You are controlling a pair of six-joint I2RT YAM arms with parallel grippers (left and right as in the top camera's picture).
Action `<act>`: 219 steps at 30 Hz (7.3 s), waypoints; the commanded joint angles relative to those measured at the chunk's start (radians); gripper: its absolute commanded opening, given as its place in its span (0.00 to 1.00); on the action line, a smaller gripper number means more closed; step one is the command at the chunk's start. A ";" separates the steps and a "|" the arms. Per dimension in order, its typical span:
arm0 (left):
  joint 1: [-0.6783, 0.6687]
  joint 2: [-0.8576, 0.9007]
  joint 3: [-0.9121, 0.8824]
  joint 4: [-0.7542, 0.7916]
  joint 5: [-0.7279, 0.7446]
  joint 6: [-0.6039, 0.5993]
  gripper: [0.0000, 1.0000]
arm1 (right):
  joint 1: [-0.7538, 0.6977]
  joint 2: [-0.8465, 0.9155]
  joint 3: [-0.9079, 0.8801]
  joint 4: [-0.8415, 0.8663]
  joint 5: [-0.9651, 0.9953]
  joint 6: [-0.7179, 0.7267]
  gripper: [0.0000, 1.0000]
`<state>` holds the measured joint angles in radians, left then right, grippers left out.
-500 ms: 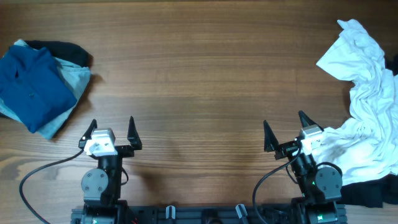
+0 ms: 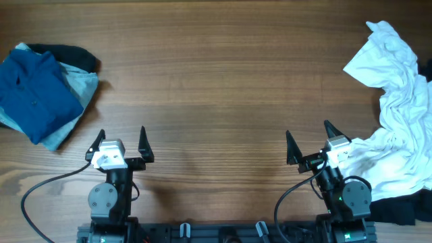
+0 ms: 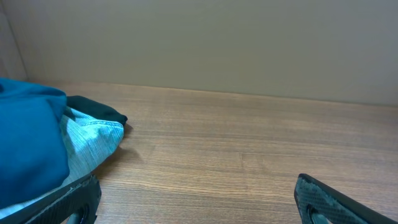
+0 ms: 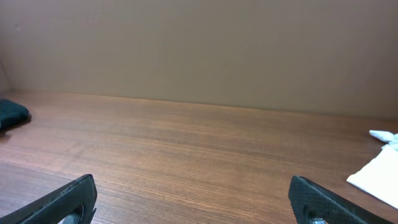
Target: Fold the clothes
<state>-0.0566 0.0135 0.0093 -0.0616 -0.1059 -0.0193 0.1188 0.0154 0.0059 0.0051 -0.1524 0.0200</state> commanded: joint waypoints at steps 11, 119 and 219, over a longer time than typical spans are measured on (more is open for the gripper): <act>0.006 -0.007 -0.004 -0.002 0.005 0.015 1.00 | 0.007 -0.008 -0.001 0.005 0.010 -0.018 1.00; 0.000 0.926 0.597 -0.375 0.566 -0.416 1.00 | -0.018 1.336 1.098 -0.962 0.067 0.297 1.00; 0.178 1.246 0.826 -0.822 -0.176 -0.795 0.04 | -0.291 1.966 1.086 -0.684 0.237 0.193 0.05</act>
<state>0.1135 1.2560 0.8356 -0.8829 -0.2428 -0.8238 -0.0574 1.8797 1.1114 -0.7383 -0.0753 0.2218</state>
